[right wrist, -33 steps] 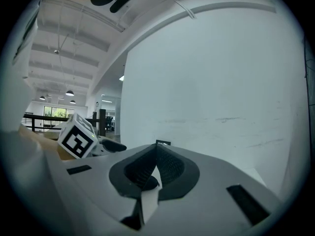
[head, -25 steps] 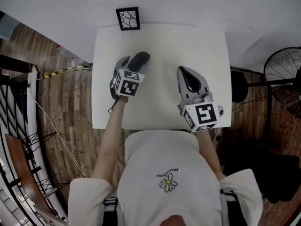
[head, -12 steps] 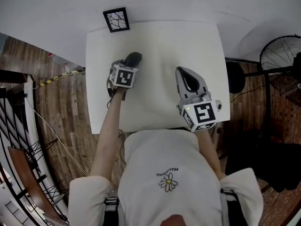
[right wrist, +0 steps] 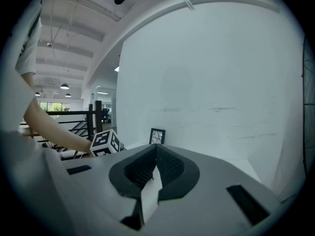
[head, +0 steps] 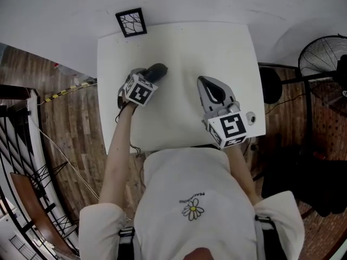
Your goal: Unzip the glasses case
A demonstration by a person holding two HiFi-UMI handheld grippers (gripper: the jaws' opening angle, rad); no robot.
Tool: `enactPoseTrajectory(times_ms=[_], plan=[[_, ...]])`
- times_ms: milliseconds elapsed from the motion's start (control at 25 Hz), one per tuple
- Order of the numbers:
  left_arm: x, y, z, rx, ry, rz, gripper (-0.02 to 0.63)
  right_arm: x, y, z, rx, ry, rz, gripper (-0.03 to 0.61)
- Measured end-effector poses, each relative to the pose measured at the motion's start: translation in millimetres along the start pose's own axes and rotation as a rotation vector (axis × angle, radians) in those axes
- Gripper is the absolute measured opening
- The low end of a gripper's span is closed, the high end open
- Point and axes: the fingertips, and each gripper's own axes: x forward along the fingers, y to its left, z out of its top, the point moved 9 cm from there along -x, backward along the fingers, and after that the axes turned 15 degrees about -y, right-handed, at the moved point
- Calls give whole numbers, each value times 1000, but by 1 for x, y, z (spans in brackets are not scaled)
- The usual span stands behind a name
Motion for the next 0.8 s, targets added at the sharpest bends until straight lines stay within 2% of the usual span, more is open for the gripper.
enactPoseTrajectory(times_ms=[200, 360, 440, 520, 600, 800], plan=[[-12, -21, -7, 184, -17, -181, 291, 9, 4, -18, -26, 112, 136, 5], [-24, -41, -16, 289, -43, -300, 291, 14, 12, -57, -43, 256, 284, 8], [-30, -47, -20, 309, -58, -330, 291, 16, 19, -81, -66, 344, 355, 28], [-34, -51, -23, 305, -76, -345, 291, 17, 29, -106, -91, 431, 421, 75], [-37, -54, -26, 293, -89, -353, 291, 18, 38, -127, -122, 497, 470, 75], [-42, -59, -32, 267, -104, -359, 291, 32, 53, -162, -158, 576, 507, 75]])
